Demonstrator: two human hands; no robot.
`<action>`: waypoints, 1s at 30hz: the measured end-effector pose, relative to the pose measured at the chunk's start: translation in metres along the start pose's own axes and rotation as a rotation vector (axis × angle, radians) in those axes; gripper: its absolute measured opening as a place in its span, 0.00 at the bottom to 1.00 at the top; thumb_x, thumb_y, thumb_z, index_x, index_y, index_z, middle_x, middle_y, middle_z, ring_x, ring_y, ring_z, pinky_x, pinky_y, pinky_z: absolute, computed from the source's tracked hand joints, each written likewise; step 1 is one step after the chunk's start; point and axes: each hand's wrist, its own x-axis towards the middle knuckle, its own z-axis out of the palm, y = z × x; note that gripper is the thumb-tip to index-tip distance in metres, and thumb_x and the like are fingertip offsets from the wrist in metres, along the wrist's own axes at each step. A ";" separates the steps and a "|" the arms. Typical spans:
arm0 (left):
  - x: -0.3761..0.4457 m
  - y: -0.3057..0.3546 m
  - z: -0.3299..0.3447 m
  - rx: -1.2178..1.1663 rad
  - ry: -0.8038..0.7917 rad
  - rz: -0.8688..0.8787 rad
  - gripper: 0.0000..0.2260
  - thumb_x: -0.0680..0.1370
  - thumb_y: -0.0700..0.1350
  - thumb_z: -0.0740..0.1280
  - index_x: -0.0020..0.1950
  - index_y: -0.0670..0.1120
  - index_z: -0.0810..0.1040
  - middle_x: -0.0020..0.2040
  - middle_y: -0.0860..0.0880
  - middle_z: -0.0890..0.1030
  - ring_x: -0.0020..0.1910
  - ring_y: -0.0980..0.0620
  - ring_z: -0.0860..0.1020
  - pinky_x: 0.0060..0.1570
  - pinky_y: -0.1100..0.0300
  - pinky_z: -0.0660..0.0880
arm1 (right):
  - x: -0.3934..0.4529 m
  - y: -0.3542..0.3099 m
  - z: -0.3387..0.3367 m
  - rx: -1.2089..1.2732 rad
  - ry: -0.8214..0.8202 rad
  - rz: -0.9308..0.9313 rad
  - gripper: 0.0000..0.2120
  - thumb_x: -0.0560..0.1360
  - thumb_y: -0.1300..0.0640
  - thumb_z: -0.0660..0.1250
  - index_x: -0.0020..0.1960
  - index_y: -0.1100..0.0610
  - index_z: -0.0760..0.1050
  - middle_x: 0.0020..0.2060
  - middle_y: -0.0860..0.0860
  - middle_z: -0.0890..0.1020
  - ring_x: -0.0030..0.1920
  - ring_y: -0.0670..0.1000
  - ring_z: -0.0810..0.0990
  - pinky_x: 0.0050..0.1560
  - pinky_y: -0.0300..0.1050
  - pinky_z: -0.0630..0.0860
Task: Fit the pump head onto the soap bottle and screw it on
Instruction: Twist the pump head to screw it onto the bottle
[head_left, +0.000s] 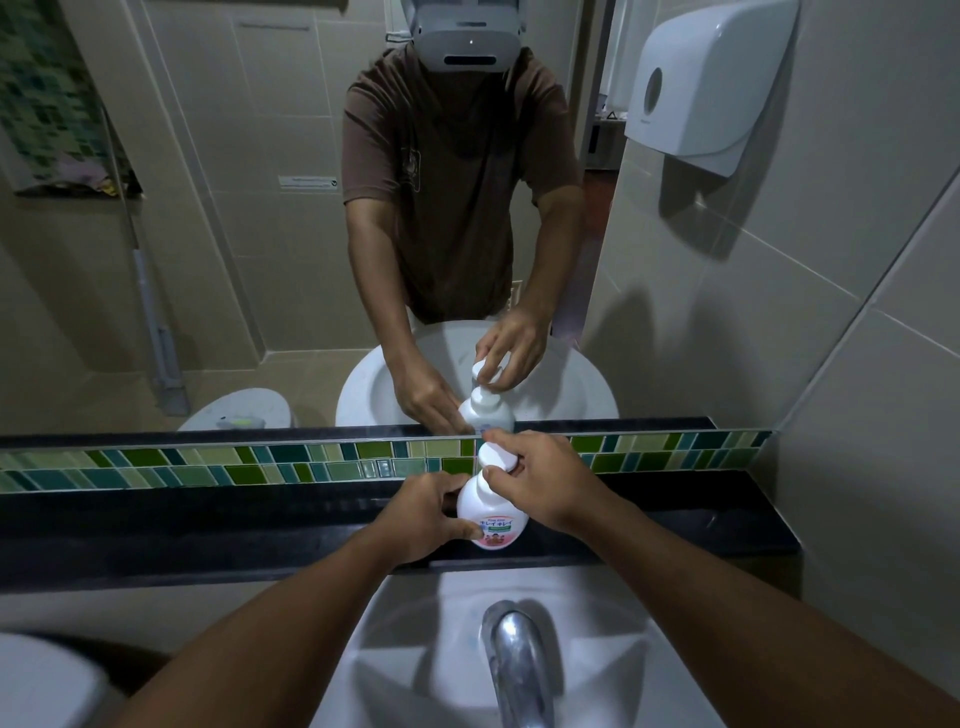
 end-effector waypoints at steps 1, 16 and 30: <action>0.000 0.000 0.000 0.003 0.001 0.007 0.24 0.68 0.43 0.85 0.63 0.49 0.86 0.56 0.53 0.90 0.55 0.58 0.87 0.63 0.54 0.82 | 0.000 0.001 0.000 -0.003 -0.001 -0.007 0.22 0.77 0.54 0.70 0.70 0.56 0.77 0.60 0.56 0.84 0.60 0.54 0.82 0.62 0.46 0.76; -0.002 -0.004 0.005 -0.007 0.055 -0.016 0.23 0.67 0.44 0.85 0.61 0.48 0.87 0.54 0.52 0.90 0.53 0.56 0.88 0.60 0.49 0.83 | 0.003 0.008 0.011 -0.010 0.040 0.013 0.24 0.77 0.50 0.69 0.72 0.52 0.75 0.64 0.55 0.83 0.62 0.53 0.80 0.65 0.48 0.76; -0.002 -0.001 0.004 -0.036 0.031 -0.065 0.22 0.67 0.41 0.86 0.59 0.47 0.87 0.53 0.51 0.90 0.52 0.56 0.88 0.61 0.49 0.84 | -0.009 0.013 0.006 0.043 0.045 -0.054 0.34 0.73 0.53 0.76 0.77 0.51 0.69 0.61 0.51 0.82 0.57 0.47 0.82 0.59 0.36 0.75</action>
